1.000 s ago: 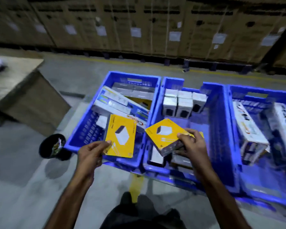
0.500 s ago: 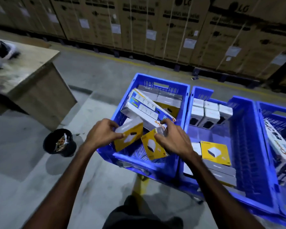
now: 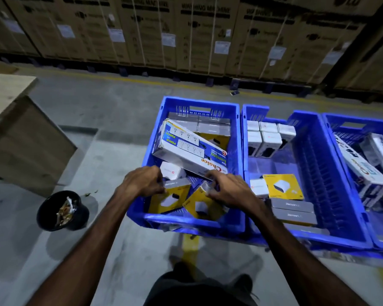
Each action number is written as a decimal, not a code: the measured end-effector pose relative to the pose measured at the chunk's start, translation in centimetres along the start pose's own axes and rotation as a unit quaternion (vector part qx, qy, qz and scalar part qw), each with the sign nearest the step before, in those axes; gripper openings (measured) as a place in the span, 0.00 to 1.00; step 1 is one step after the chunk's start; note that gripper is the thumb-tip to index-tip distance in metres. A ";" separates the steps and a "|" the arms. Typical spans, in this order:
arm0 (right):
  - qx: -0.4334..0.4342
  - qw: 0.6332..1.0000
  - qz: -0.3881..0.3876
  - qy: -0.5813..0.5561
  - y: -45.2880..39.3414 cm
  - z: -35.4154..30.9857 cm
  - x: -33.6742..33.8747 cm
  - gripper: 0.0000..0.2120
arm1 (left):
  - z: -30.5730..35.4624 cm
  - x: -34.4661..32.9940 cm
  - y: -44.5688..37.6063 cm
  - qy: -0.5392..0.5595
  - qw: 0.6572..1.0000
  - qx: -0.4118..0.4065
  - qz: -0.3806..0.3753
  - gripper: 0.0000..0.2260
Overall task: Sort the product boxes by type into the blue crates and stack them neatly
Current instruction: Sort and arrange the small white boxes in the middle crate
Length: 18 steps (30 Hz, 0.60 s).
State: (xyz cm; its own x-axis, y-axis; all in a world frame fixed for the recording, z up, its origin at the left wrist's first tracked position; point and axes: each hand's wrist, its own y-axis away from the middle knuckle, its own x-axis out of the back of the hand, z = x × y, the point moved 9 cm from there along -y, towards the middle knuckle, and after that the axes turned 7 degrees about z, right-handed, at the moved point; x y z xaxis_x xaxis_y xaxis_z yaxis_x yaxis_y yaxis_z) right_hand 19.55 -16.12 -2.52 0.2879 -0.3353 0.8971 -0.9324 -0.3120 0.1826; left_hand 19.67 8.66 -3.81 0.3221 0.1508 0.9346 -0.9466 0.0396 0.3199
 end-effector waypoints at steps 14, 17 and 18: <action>0.001 0.995 0.082 -0.048 -0.6 0.8 2.5 0.18 | 1.6 1.5 -0.2 0.258 0.924 0.096 0.267 0.14; -0.011 0.993 0.086 -0.086 -0.2 1.6 2.8 0.17 | 1.6 2.4 -0.7 0.328 0.873 0.191 0.308 0.17; -0.011 0.991 0.087 -0.100 -0.1 1.9 2.8 0.16 | 1.4 2.7 -0.8 0.349 0.851 0.228 0.320 0.19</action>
State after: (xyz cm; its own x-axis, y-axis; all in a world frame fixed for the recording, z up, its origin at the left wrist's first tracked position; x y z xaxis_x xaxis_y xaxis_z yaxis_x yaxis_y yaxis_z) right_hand 20.83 -18.70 -0.76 0.1571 -0.5524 0.8186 -0.9757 -0.2148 0.0423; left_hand 21.35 7.66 -1.36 -0.4926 0.5539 0.6712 -0.7723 -0.6337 -0.0439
